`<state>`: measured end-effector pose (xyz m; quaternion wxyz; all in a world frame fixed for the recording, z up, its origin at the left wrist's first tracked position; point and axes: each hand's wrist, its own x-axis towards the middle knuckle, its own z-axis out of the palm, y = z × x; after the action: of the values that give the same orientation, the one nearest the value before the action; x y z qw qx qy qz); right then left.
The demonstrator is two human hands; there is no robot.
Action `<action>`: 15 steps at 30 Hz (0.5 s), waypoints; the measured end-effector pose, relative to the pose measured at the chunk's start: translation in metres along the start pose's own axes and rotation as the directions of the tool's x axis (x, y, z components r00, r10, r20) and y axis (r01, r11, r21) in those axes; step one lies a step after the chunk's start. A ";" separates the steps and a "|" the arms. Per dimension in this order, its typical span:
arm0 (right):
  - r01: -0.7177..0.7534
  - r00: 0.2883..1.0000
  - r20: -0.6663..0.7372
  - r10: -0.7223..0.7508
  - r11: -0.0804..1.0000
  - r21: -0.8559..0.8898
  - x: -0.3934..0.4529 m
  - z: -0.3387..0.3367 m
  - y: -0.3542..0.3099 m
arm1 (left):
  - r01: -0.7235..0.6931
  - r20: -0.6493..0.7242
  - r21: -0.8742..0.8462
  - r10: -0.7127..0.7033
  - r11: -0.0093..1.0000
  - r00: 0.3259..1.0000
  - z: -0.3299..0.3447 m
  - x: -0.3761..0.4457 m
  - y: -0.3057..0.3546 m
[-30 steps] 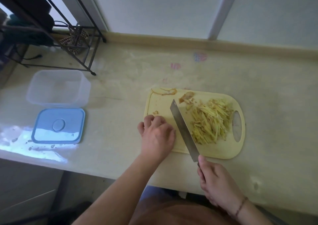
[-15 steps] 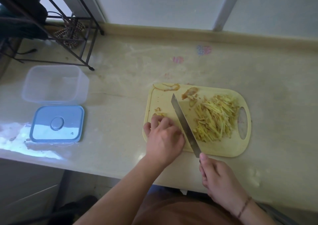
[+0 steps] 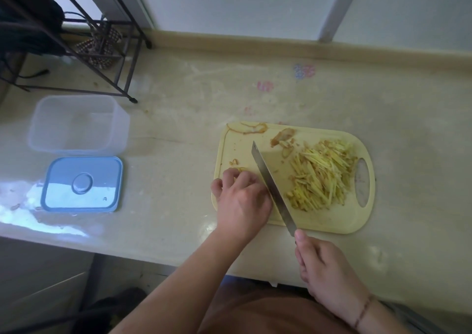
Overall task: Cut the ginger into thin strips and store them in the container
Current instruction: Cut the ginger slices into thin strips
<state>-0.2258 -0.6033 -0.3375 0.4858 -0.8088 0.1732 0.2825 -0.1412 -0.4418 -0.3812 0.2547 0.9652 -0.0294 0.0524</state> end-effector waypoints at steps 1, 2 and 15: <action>0.001 1.000 0.000 -0.001 1.000 -0.012 0.000 0.000 -0.001 | -0.008 0.001 -0.001 0.008 1.000 1.000 0.000 0.000 0.000; 0.009 1.000 -0.007 -0.010 0.999 -0.035 0.001 0.001 -0.004 | -0.020 0.001 0.002 0.020 1.000 1.000 0.001 0.000 0.001; 0.006 1.000 -0.029 -0.006 1.000 -0.002 0.002 -0.002 -0.013 | 0.000 -0.017 -0.032 -0.001 0.999 1.000 -0.003 -0.007 -0.004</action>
<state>-0.2167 -0.5993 -0.3293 0.4832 -0.8139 0.1776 0.2694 -0.1483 -0.4370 -0.3813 0.2704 0.9605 -0.0278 0.0599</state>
